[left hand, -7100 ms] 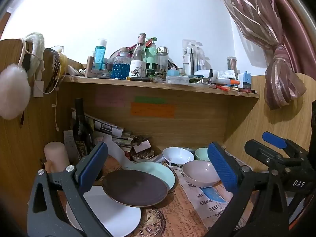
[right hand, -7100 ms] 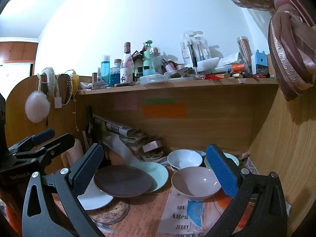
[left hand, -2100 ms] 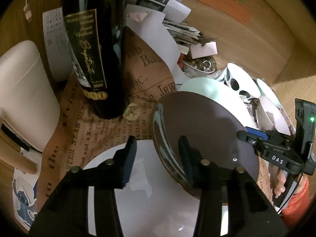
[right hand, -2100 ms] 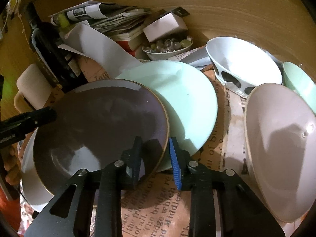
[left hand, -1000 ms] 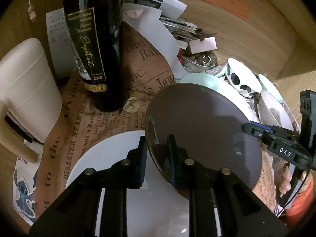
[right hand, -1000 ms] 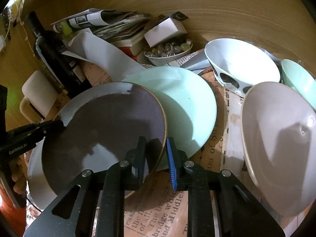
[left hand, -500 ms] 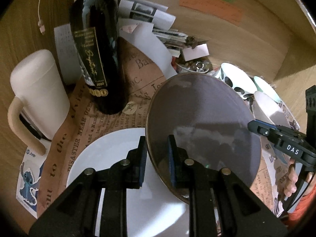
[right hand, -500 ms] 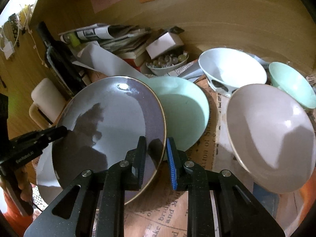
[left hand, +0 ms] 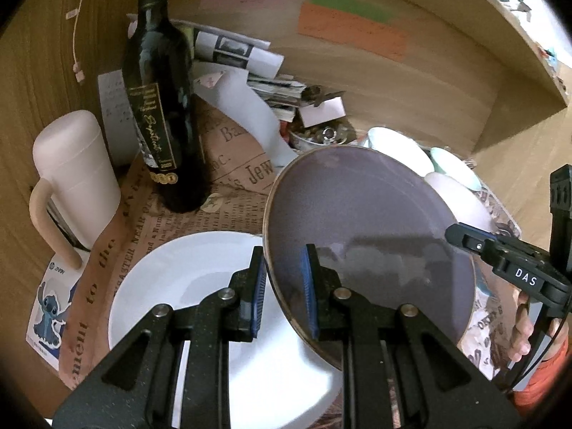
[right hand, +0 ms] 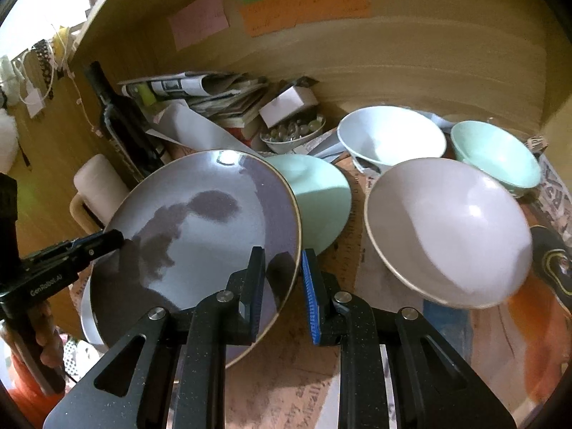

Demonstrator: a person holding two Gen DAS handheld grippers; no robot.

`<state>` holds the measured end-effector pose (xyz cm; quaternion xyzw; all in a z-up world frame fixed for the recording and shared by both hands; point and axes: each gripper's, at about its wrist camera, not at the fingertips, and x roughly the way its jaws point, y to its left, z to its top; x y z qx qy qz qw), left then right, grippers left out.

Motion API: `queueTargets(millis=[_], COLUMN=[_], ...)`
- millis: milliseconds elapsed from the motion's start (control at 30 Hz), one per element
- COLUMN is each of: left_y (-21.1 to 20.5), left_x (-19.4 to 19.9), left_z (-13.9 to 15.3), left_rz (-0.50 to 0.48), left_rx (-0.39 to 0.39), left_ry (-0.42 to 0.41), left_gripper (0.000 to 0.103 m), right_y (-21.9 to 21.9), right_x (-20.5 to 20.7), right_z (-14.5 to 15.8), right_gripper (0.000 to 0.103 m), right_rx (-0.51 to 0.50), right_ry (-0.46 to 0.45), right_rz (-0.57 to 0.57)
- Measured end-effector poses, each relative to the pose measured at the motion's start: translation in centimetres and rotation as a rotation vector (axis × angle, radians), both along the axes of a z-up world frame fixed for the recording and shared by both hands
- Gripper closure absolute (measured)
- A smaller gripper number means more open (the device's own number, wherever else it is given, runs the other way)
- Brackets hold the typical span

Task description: Organize plates and bowls

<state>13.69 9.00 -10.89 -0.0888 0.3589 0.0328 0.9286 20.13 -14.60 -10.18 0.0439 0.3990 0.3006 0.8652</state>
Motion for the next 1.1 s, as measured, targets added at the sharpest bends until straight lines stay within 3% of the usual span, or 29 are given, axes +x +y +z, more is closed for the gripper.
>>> queueTargets(millis=[500,1100], left_y=[-3.8,-7.1], left_x=[-2.5,-3.1], left_z=[1.1,-0.7], left_rz=[-0.051,-0.102], left_rx=[-0.022,-0.078], left_ry=[-0.03,0.042], left_gripper=[0.084,0.084], right_y=[-4.4,-8.5], right_x=[-3.4,-5.5], right_z=[1.2,-0.8], right_gripper=[0.084,0.084], right_rx=[0.021,0.027], right_ry=[-0.04,0.018], right_rz=[-0.053,-0.118])
